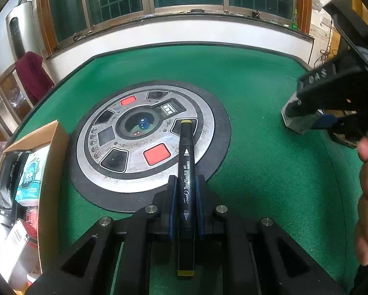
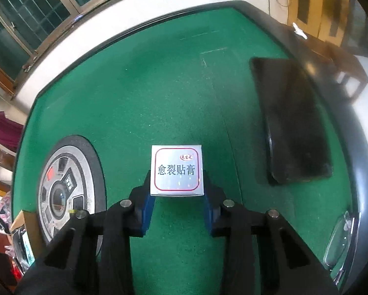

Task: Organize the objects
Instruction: 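Grasp the yellow-capped black marker with the left gripper while the right grasps the white medicine box, then carry marker and medicine box into the cardboard box and open both grippers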

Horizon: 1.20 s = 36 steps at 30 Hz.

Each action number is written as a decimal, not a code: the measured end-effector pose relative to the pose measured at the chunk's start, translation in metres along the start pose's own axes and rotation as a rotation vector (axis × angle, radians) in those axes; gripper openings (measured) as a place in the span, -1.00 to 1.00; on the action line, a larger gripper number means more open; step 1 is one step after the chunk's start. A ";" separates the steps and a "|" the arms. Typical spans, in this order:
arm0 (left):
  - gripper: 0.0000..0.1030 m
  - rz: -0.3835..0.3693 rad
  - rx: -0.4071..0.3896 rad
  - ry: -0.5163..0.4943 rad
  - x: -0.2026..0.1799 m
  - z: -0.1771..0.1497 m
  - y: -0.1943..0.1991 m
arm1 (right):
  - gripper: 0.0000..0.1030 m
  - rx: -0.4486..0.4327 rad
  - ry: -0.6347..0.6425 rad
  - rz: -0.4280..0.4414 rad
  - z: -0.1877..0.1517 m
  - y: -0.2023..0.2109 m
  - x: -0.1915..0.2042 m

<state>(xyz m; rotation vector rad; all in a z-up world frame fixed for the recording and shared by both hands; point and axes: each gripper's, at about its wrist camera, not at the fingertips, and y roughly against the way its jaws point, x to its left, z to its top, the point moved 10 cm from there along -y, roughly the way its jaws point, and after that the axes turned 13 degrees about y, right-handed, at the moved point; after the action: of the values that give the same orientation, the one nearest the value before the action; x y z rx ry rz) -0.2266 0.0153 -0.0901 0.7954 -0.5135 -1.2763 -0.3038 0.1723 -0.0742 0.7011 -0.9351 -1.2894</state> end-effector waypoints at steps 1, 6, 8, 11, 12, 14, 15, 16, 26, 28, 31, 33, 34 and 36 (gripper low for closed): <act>-0.78 -0.001 0.000 0.000 0.000 0.000 0.000 | -0.42 -0.003 0.004 -0.003 -0.003 0.003 -0.002; -0.78 -0.002 -0.006 0.003 0.001 0.001 0.000 | -0.41 -0.016 0.015 0.050 -0.018 0.018 0.000; -0.78 -0.002 -0.013 -0.001 0.000 0.002 0.001 | -0.41 -0.024 0.029 0.058 -0.024 0.023 0.001; -0.78 -0.001 -0.019 -0.003 0.000 0.003 0.002 | -0.41 -0.032 0.058 0.071 -0.033 0.033 0.005; -0.78 -0.001 -0.021 -0.004 0.000 0.003 0.002 | -0.41 -0.036 0.059 0.080 -0.034 0.035 0.006; -0.78 0.002 -0.032 -0.006 0.000 0.004 0.004 | -0.41 -0.045 0.066 0.101 -0.034 0.040 0.010; -0.78 0.003 -0.039 -0.008 0.000 0.005 0.005 | -0.41 -0.053 0.075 0.105 -0.037 0.044 0.014; -0.78 0.002 -0.044 -0.008 0.000 0.006 0.006 | -0.41 -0.061 0.083 0.103 -0.038 0.049 0.017; -0.78 0.006 -0.109 -0.019 0.001 0.015 0.018 | -0.41 -0.080 0.128 0.121 -0.060 0.064 0.027; -0.78 0.008 -0.127 -0.020 0.001 0.018 0.021 | -0.41 -0.081 0.129 0.122 -0.064 0.066 0.028; -0.78 0.013 -0.152 -0.020 0.004 0.021 0.026 | -0.41 -0.085 0.132 0.125 -0.067 0.069 0.027; -0.78 0.022 -0.174 -0.023 0.006 0.024 0.029 | -0.41 -0.091 0.131 0.131 -0.070 0.073 0.027; -0.78 0.021 -0.186 -0.020 0.007 0.025 0.031 | -0.41 -0.093 0.131 0.135 -0.071 0.074 0.027; -0.78 0.022 -0.207 -0.016 0.009 0.028 0.036 | -0.41 -0.097 0.131 0.142 -0.075 0.079 0.026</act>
<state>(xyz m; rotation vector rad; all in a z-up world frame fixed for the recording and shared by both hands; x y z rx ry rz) -0.2218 0.0034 -0.0455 0.6056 -0.3940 -1.2931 -0.2002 0.1547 -0.0370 0.6243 -0.7963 -1.1417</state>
